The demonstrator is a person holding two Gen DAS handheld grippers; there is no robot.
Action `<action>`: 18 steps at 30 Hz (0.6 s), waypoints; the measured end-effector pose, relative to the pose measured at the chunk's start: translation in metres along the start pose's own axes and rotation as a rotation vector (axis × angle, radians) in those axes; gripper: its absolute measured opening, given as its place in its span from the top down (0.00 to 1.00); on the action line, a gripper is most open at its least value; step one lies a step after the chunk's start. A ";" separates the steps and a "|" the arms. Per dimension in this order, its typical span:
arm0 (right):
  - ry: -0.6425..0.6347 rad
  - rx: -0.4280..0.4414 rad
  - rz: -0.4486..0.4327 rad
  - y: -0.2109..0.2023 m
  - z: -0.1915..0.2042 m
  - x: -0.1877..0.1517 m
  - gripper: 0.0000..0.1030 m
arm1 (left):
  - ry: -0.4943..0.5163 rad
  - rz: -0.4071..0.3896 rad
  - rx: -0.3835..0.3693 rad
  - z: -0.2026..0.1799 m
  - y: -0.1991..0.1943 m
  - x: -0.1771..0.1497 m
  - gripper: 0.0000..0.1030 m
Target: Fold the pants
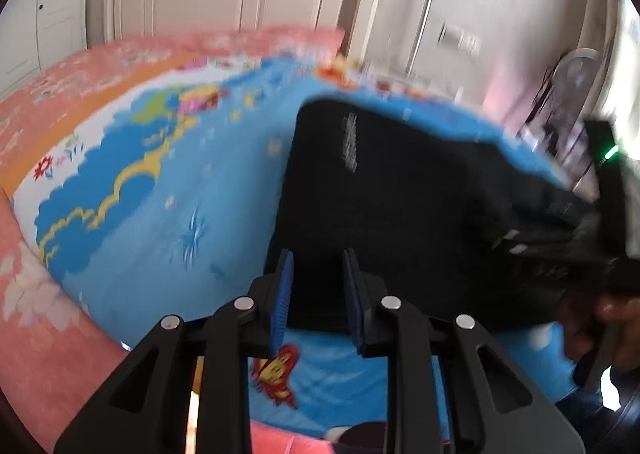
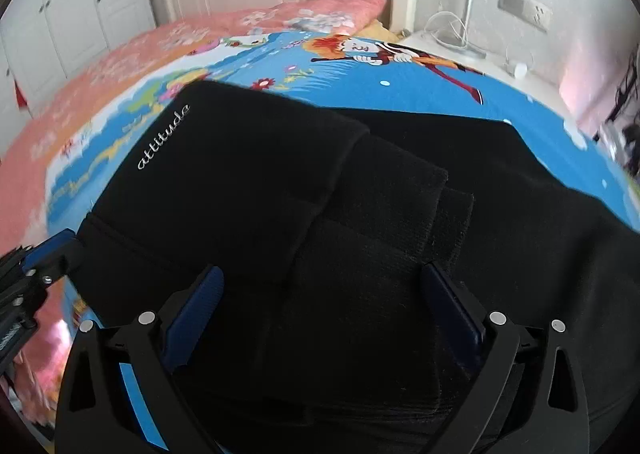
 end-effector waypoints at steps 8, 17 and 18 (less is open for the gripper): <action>-0.003 -0.007 -0.007 0.004 0.003 -0.007 0.05 | 0.029 -0.028 -0.049 -0.006 -0.015 0.028 0.74; 0.000 0.005 -0.004 0.001 0.004 -0.009 0.04 | 0.202 0.061 -0.073 -0.040 0.081 0.124 0.79; 0.003 0.008 -0.003 0.001 0.004 -0.009 0.04 | 0.221 0.098 -0.039 -0.040 0.097 0.125 0.84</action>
Point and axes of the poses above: each gripper's, at about its wrist camera, not at the fingertips, and y roughly the way its jaws point, z to its left, x to its top, the point moved 4 cm from there along y, roughly the way its jaws point, and after that the axes turned 5 degrees about x, right-handed, at the moved point
